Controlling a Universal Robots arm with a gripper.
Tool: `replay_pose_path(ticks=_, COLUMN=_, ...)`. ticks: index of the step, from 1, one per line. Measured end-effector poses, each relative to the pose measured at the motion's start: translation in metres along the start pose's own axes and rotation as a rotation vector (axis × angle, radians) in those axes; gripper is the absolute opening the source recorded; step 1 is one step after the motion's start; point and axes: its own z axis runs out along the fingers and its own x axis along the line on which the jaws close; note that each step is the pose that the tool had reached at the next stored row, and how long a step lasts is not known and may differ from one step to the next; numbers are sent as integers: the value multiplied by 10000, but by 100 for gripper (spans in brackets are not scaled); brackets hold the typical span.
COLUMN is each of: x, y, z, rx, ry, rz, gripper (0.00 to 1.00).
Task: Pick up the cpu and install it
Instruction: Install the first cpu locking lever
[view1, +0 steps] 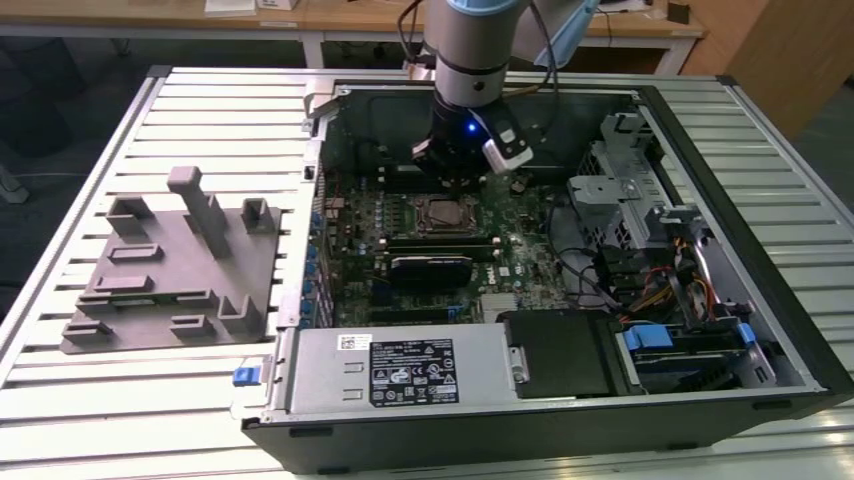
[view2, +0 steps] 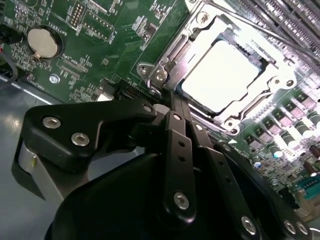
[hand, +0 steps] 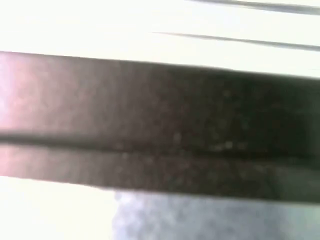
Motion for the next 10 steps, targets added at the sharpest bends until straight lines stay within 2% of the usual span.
replay_pose_path(ticks=4, x=-7, y=10, z=13, rx=-290, ry=-33, rz=-1, gripper=11)
replay_pose_path(ticks=5, x=-8, y=12, z=11, rx=-328, ry=-36, rz=-1, gripper=11)
replay_pose_path(ticks=7, x=-11, y=19, z=-13, rx=-371, ry=-51, rz=0, gripper=11)
replay_pose_path(ticks=10, x=-10, y=24, z=-111, rx=-350, ry=-38, rz=0, gripper=11)
